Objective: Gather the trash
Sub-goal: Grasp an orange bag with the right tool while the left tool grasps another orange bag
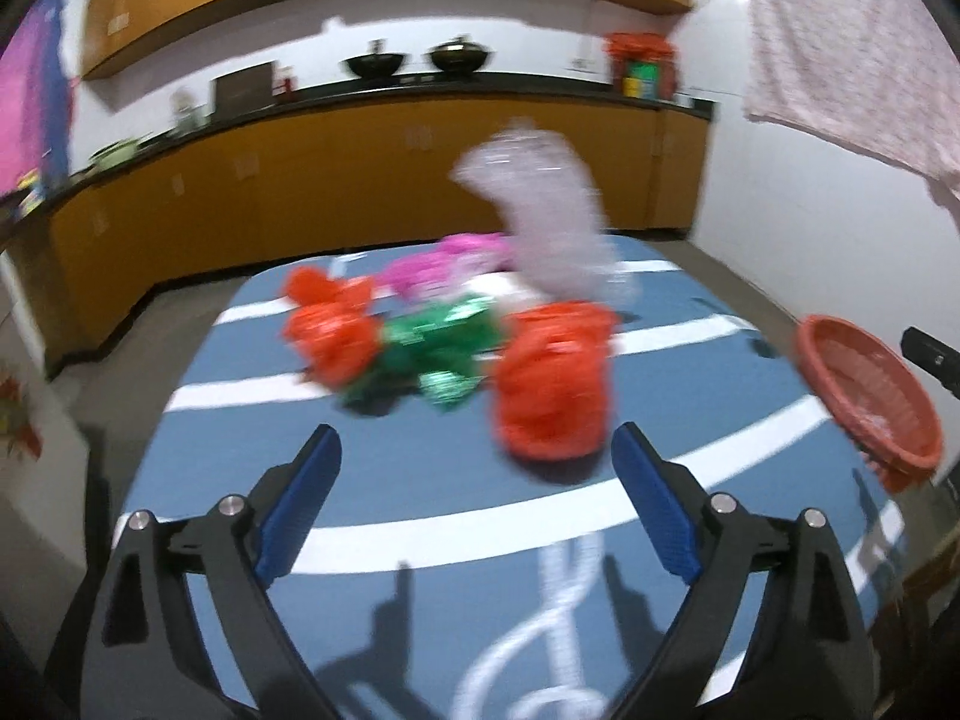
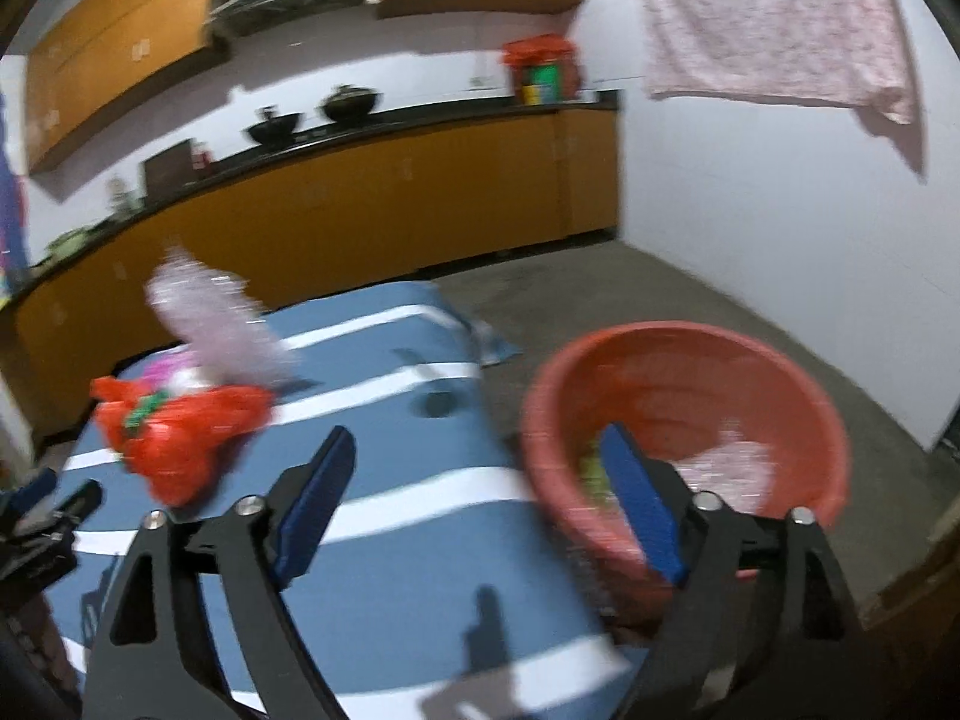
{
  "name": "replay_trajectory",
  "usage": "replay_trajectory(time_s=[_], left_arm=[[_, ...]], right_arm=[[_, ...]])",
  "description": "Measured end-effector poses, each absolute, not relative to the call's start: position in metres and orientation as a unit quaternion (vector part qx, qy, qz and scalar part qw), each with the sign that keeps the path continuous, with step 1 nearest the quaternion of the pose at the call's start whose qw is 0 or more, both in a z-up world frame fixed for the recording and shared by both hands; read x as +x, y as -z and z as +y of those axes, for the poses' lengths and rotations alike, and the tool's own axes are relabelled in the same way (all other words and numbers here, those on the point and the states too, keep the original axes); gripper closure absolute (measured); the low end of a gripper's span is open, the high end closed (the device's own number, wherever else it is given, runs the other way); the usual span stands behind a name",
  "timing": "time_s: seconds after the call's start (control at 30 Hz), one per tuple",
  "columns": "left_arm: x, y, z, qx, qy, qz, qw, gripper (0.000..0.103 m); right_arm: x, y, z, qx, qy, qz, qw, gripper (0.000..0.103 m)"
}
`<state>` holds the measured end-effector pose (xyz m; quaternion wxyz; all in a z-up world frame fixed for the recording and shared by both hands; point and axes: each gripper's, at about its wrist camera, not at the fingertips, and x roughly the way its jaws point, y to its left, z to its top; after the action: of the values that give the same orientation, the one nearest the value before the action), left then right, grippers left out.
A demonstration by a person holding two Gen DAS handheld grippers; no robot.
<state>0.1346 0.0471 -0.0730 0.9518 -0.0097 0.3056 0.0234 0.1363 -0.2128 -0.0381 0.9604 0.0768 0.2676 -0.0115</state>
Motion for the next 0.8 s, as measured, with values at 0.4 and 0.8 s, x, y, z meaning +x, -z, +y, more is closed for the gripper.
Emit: replay_trajectory(time_s=[0.4,0.8], left_arm=[[0.123,0.079,0.142,-0.044,-0.111,0.298,0.947,0.007],[0.119,0.089,0.195,-0.095,-0.152,0.306,0.935,0.007]], right_arm=[[0.187,0.051,-0.074,0.056,-0.097,0.308,0.945,0.009],[0.228,0.088,-0.018,0.028,-0.061,0.352,0.934,0.009]])
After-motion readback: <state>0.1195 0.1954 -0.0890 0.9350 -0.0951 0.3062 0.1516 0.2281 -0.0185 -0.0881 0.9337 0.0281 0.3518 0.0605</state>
